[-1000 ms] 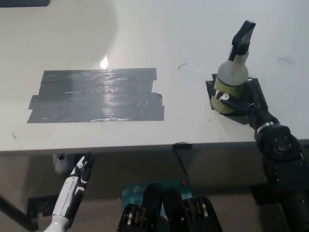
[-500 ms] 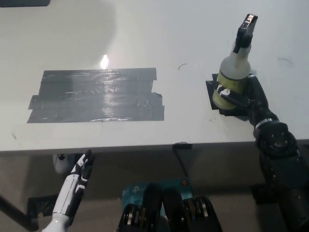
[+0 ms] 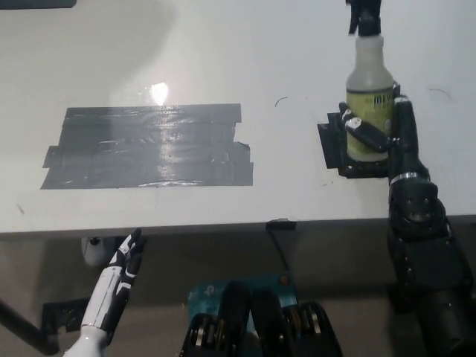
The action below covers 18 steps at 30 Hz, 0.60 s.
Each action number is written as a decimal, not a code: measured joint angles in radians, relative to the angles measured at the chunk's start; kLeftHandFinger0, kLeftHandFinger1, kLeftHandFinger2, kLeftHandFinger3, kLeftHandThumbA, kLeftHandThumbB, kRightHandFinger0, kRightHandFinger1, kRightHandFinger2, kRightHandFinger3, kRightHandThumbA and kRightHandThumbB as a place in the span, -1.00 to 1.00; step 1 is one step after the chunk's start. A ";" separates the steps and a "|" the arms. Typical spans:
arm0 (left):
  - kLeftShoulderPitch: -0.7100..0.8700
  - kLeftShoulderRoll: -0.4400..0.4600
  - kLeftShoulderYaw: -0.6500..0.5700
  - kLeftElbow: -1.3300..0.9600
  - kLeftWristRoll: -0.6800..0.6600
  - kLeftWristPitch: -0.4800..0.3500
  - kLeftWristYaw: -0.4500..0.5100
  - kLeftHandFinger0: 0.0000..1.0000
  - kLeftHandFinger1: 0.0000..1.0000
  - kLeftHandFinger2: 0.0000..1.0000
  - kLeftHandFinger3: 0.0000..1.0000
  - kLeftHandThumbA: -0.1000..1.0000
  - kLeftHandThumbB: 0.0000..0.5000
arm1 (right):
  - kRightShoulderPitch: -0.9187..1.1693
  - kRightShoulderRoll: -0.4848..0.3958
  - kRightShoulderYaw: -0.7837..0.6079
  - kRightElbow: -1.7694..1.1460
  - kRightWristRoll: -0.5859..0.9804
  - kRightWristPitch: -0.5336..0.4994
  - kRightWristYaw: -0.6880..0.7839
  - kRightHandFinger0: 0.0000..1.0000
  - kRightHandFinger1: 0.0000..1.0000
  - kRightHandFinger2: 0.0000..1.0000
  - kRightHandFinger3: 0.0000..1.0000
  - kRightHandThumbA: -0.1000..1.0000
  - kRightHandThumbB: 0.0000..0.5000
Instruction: A spray bottle is kept on the black marked spot on the table infront of the robot and the robot extends its right arm to pick it up and hands it to a person
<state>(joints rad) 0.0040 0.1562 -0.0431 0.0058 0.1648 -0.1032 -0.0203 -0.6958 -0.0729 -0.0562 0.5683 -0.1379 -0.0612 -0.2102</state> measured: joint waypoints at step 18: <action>-0.005 0.001 -0.001 -0.001 0.000 0.001 -0.017 1.00 1.00 1.00 1.00 1.00 -0.03 | -0.084 0.166 0.061 -0.133 0.087 0.328 0.129 -1.00 0.06 0.82 0.77 -1.00 -0.45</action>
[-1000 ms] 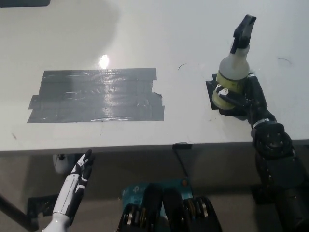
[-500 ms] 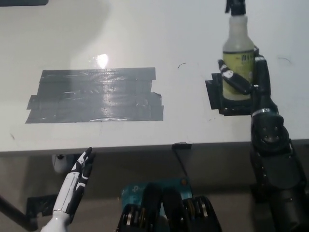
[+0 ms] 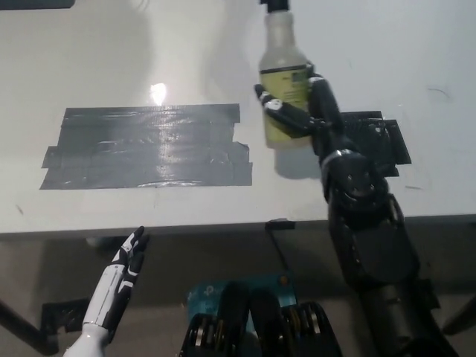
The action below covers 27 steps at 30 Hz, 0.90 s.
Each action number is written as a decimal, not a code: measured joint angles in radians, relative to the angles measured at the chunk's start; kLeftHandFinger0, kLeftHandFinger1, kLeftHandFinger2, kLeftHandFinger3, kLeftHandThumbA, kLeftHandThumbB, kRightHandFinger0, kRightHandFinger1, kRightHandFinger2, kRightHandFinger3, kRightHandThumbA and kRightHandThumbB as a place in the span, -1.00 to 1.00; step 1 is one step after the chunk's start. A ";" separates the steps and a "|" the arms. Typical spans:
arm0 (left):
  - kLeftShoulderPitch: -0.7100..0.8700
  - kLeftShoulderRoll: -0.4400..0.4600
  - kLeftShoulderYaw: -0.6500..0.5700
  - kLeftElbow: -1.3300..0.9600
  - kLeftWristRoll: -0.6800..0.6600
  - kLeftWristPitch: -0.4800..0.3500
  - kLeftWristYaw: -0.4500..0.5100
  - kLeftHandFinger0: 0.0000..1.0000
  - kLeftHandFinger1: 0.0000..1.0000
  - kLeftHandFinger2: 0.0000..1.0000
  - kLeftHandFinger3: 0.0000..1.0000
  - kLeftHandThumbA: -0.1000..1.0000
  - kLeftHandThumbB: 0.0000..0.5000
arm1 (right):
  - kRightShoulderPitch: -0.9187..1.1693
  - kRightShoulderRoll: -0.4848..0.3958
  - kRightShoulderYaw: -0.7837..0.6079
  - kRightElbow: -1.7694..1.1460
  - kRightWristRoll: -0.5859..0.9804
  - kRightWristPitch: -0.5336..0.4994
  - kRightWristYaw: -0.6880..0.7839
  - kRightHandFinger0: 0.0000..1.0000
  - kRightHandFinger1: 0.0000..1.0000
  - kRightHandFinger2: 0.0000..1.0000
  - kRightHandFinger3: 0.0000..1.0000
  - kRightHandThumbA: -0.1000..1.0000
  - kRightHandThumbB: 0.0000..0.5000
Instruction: A spray bottle is kept on the black marked spot on the table infront of the robot and the robot extends its right arm to pick it up and hands it to a person
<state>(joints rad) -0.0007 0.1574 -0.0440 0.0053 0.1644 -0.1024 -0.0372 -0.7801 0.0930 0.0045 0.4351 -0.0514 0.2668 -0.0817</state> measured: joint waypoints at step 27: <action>-0.006 0.005 0.000 -0.003 0.001 0.022 -0.028 1.00 1.00 1.00 1.00 1.00 -0.14 | -0.004 0.049 -0.050 0.075 0.091 0.022 0.076 1.00 1.00 1.00 1.00 0.35 1.00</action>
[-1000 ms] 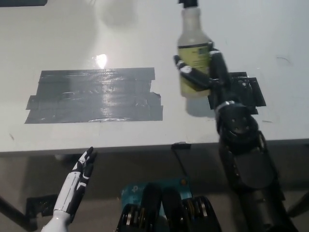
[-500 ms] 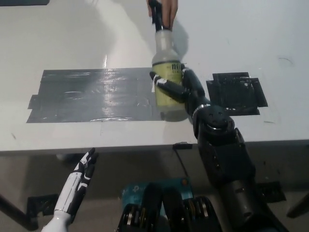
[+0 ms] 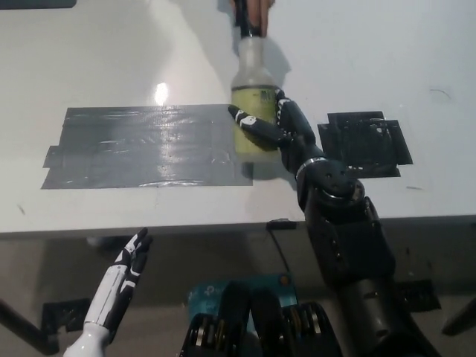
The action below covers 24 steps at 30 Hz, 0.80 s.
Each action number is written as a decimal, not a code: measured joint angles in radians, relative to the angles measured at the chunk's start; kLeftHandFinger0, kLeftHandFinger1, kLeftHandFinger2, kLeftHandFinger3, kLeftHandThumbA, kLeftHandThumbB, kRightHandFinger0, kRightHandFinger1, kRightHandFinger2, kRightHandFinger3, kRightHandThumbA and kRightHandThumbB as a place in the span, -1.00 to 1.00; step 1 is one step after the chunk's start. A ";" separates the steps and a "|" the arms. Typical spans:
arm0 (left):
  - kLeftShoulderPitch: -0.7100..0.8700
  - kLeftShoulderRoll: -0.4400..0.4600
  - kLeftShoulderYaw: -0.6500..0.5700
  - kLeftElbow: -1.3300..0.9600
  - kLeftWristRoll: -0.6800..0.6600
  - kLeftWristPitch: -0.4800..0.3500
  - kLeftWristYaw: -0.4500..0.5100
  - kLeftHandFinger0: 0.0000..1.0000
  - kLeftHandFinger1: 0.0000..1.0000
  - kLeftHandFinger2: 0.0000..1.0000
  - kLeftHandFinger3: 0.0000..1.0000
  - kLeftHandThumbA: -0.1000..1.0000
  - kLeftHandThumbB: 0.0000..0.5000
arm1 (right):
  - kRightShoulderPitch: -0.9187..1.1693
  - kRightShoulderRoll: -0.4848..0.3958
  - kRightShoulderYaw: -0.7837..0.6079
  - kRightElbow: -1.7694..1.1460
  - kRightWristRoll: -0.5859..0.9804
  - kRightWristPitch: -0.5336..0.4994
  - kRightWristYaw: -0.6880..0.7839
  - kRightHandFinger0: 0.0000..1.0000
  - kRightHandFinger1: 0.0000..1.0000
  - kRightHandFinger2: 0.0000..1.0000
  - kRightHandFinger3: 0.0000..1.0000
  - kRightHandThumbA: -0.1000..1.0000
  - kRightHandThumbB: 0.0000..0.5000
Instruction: A spray bottle is kept on the black marked spot on the table infront of the robot and the robot extends its right arm to pick it up and hands it to a person
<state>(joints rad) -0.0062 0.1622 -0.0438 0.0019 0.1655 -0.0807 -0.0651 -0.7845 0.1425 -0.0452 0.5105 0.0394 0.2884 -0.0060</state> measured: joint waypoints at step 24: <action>-0.006 0.001 0.000 0.004 0.000 0.015 -0.003 1.00 1.00 1.00 1.00 1.00 -0.13 | 0.387 -0.201 0.014 -0.787 0.068 0.029 0.110 1.00 1.00 1.00 1.00 0.63 0.81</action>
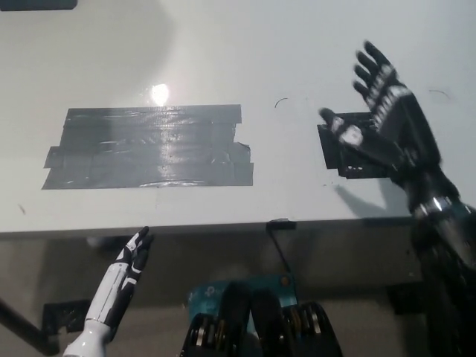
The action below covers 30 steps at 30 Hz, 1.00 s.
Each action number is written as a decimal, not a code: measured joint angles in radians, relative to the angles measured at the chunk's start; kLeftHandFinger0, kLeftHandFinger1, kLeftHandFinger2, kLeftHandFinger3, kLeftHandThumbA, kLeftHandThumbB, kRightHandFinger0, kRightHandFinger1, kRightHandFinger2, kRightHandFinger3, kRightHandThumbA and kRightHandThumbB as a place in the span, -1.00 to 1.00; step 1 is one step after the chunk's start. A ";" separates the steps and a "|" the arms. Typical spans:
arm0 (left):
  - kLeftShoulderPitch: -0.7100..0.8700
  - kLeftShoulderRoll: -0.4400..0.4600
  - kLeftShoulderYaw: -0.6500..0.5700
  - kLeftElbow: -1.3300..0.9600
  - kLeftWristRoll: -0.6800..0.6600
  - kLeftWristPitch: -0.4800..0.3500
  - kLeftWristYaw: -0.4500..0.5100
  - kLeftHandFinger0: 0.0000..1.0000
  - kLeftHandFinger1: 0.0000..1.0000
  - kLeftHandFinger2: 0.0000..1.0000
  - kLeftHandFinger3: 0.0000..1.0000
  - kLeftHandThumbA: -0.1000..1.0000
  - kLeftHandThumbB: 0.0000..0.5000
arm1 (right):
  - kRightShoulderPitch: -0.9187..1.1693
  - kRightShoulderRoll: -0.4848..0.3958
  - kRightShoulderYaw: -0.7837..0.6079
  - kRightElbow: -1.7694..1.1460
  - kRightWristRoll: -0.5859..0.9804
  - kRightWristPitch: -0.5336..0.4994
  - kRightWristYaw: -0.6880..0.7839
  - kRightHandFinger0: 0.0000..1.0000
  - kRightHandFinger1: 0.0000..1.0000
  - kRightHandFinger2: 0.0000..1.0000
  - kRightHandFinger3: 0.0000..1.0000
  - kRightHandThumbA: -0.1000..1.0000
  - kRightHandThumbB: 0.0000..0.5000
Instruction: A spray bottle is kept on the black marked spot on the table infront of the robot and the robot extends its right arm to pick it up and hands it to a person
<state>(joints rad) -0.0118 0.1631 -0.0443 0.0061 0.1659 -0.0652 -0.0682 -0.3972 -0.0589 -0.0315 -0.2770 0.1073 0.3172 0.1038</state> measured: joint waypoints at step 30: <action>0.107 -0.016 0.006 -0.015 0.000 -0.023 0.004 1.00 1.00 1.00 1.00 1.00 0.22 | 0.476 -0.034 0.099 0.205 -0.033 -0.231 0.054 1.00 1.00 1.00 1.00 0.73 0.42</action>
<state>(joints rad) 0.0948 0.1467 -0.0380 -0.0087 0.1663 -0.0880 -0.0641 0.0787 -0.0933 0.0671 -0.0717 0.0740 0.0865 0.1580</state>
